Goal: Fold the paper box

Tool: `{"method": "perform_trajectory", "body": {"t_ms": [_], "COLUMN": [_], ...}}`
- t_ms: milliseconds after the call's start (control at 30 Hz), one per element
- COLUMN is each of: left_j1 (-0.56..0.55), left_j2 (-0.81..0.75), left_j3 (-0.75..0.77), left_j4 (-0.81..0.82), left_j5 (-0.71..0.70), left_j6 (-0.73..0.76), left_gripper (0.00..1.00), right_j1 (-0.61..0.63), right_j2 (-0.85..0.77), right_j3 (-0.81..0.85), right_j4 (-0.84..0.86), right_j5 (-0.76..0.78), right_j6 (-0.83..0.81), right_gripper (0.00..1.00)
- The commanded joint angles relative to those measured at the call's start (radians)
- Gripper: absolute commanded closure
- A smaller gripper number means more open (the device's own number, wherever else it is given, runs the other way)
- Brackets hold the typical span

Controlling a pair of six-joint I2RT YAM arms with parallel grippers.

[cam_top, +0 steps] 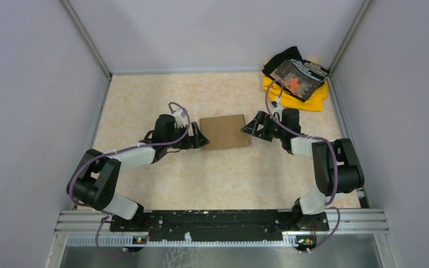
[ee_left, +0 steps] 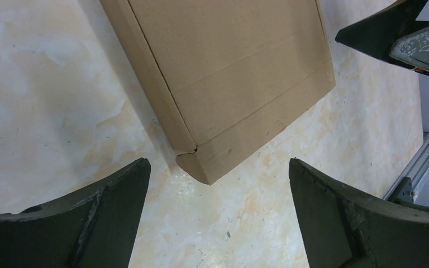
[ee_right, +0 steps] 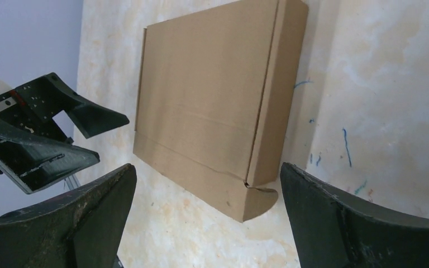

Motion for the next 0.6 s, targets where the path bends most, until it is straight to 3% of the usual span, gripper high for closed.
{"method": "perform_trajectory", "body": {"t_ms": [0,567], "left_j1": [-0.011,-0.015], "left_j2": [0.011,0.075], "left_j3": [-0.008,-0.011], "left_j4": [0.059,0.159], "left_j5": [0.022,0.042], "left_j6": [-0.009,-0.01], "left_gripper": [0.01,0.01], "right_j1": [0.033,0.064], "right_j2": [0.016,0.035], "right_j3": [0.063,0.098], "right_j4": [0.064,0.023], "right_j5": [-0.021,0.018], "right_j6": [-0.003,-0.024], "right_gripper": [0.01,0.01]}}
